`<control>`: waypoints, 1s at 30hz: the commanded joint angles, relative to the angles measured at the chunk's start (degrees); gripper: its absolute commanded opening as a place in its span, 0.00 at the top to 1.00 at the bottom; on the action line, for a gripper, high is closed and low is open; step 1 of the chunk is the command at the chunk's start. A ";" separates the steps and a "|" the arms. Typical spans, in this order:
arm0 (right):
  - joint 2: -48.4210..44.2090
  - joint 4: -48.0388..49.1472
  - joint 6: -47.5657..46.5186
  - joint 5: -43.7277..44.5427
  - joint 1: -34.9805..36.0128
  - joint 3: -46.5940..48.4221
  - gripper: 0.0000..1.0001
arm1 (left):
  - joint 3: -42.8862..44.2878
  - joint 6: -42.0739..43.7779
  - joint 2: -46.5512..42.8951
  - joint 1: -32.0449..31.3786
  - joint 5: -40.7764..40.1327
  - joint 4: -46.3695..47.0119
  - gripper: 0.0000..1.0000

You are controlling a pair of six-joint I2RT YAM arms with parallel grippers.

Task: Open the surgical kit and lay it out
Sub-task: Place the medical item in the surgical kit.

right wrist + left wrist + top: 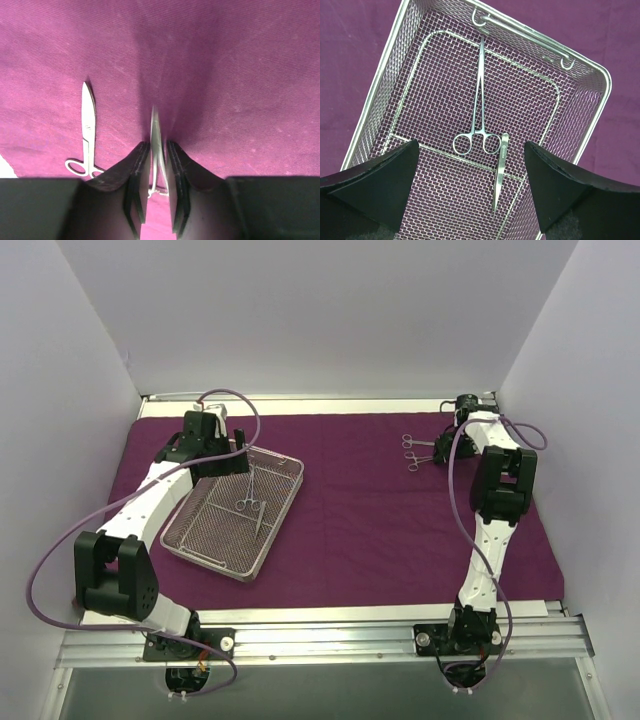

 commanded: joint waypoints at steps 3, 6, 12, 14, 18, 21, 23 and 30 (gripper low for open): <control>0.95 -3.97 0.67 3.71 0.37 0.90 0.75 | 1.04 -1.39 -3.15 0.28 1.15 -1.13 0.05; 0.77 -4.24 0.23 4.24 0.46 1.07 0.70 | 0.42 -1.57 -4.03 0.37 1.06 -1.31 0.05; -0.11 -4.68 -0.47 3.45 0.63 2.64 0.68 | 0.95 -2.97 -3.78 0.54 -0.87 -2.53 0.05; -1.51 -5.12 -1.17 3.45 0.72 3.53 0.65 | 2.61 -4.03 -2.55 0.72 -2.28 -4.89 0.03; -5.37 -6.70 -2.66 2.92 0.63 3.62 0.55 | 7.09 -3.15 4.46 0.72 -3.07 -10.08 0.12; -9.06 -6.70 -4.33 0.73 0.72 0.99 0.47 | 10.61 -3.59 9.65 0.72 -4.30 -13.87 0.18; -11.79 -6.53 -5.82 0.11 1.07 -0.51 0.43 | 12.63 -3.77 12.12 0.54 -3.87 -15.53 0.22; -17.77 -4.95 -16.37 1.16 1.69 -1.39 0.41 | 19.40 -1.14 22.23 -1.48 -5.09 -14.85 0.40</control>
